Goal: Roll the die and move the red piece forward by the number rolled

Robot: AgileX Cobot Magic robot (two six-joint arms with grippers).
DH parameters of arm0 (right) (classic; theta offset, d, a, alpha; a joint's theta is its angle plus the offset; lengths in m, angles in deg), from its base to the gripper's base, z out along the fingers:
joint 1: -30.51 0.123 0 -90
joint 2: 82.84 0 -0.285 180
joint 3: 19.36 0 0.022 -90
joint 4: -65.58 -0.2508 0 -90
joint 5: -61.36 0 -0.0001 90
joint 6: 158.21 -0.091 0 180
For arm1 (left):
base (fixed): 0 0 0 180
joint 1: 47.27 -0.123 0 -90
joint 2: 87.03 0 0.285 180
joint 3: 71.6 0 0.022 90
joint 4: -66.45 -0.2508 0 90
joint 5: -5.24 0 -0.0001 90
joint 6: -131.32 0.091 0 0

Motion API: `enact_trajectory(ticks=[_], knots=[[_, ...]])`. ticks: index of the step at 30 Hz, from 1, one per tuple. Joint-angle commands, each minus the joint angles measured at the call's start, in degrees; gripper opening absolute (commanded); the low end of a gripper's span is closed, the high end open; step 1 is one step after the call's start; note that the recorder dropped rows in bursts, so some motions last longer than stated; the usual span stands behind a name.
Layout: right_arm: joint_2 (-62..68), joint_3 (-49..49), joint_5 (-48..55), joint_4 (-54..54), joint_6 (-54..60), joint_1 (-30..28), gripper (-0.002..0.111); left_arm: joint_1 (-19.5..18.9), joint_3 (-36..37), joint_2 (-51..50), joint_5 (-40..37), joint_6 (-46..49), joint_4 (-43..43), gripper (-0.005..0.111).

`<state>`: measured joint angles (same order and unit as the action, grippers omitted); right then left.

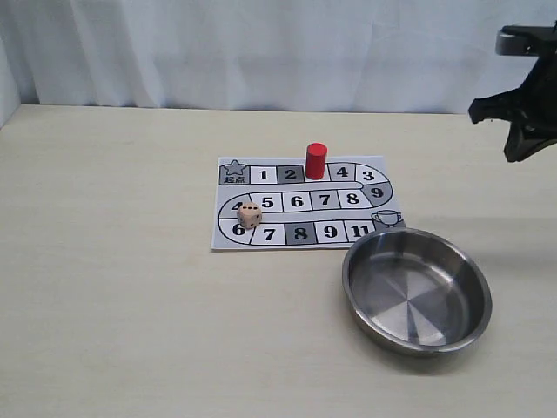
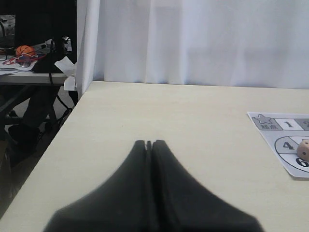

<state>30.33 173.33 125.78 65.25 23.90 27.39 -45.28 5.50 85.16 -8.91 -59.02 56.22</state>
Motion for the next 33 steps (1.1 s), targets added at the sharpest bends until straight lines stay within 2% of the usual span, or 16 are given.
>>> enact_trajectory(ticks=[1, 6, 12, 17, 26, 31, 33], knots=[[-12.4, -5.9, -2.7, 0.3, -0.1, -0.1, 0.004, 0.0, 0.1, 0.0, 0.8, -0.2, 0.2, 0.0], [-27.5, -11.0, -6.1, 0.3, 0.0, -0.1, 0.004, 0.0, 0.1, 0.0, 0.8, -0.2, 0.2, 0.0], [-46.4, -14.5, -5.4, 0.3, 0.2, -0.1, 0.004, 0.0, 0.1, 0.0, 0.8, -0.2, 0.2, 0.0], [-60.0, -15.5, -4.1, 0.3, 0.4, -0.1, 0.004, 0.0, 0.1, 0.0, 0.8, -0.2, 0.2, 0.0], [-92.4, -15.5, -5.0, -0.5, 1.8, -0.1, 0.004, 0.0, 0.1, 0.0, 0.8, -0.2, 0.2, 0.0], [-104.5, -15.5, -2.3, -0.5, 1.8, -0.1, 0.004, 0.0, 0.1, 0.0, 0.8, -0.2, 0.2, 0.0], [-105.4, -15.5, -0.8, -0.5, 1.8, -0.1, 0.004, 0.0, 0.1, 0.0, 0.8, -0.2, 0.2, 0.0]])
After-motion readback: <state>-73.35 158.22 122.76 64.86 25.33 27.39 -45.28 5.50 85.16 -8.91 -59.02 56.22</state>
